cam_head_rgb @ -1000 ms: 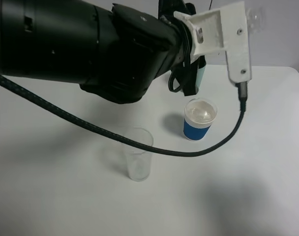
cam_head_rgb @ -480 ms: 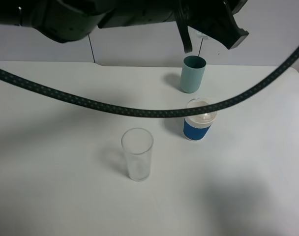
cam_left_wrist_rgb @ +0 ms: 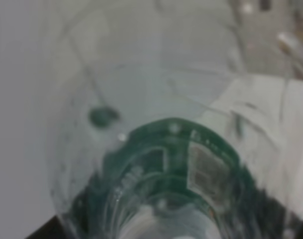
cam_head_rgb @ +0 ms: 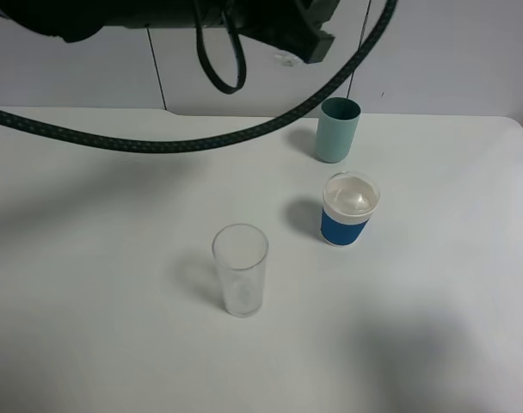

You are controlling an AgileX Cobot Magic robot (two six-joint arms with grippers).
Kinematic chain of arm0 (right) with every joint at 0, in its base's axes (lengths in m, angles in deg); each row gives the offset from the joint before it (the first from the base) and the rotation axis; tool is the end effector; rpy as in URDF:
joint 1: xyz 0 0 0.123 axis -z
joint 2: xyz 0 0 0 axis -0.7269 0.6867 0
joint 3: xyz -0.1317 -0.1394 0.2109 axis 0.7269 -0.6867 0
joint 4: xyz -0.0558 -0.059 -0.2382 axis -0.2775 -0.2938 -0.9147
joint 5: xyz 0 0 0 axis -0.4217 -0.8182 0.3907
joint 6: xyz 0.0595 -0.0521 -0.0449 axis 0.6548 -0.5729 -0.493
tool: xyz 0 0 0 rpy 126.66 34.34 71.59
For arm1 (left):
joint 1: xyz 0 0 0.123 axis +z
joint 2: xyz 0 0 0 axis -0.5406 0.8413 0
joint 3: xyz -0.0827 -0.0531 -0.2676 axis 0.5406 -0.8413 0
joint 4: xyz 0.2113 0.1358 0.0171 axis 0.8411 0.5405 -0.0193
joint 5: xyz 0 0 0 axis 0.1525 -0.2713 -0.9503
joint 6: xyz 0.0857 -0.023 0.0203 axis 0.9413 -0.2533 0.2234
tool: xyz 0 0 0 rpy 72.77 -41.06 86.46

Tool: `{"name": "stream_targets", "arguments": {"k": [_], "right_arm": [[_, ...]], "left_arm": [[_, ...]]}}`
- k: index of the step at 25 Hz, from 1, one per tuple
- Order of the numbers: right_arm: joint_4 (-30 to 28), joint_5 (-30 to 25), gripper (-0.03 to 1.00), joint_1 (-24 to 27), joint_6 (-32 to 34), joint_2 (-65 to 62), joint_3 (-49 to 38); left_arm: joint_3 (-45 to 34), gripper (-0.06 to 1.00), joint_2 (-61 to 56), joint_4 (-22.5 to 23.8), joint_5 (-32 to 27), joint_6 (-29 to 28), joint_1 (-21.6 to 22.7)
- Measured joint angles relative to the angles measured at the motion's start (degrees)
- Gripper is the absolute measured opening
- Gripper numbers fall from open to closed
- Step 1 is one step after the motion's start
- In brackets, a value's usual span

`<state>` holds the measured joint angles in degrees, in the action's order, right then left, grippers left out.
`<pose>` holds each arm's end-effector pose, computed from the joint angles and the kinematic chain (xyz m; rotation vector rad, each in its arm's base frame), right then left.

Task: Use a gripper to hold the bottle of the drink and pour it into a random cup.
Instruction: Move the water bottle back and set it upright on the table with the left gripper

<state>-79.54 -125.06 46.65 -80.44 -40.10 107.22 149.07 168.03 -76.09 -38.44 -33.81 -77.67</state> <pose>-0.0051 -0.0060 0.2755 -0.0707 2.0503 -0.1362 0.2653 -0.2630 0.3252 0.8915 1.4967 -0.3431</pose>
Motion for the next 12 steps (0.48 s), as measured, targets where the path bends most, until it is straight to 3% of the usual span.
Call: {"name": "stream_targets", "arguments": {"k": [6,12], "right_arm": [[0.0,0.0,0.74,0.0,0.01,0.0,0.0],[0.0,0.0,0.74,0.0,0.11,0.0,0.0]], "left_arm": [[-8.68,0.46,-1.05,0.82,8.21,-3.51,6.16],[-16.9,0.46,-1.11,1.22,18.03,-13.2,12.9]]}}
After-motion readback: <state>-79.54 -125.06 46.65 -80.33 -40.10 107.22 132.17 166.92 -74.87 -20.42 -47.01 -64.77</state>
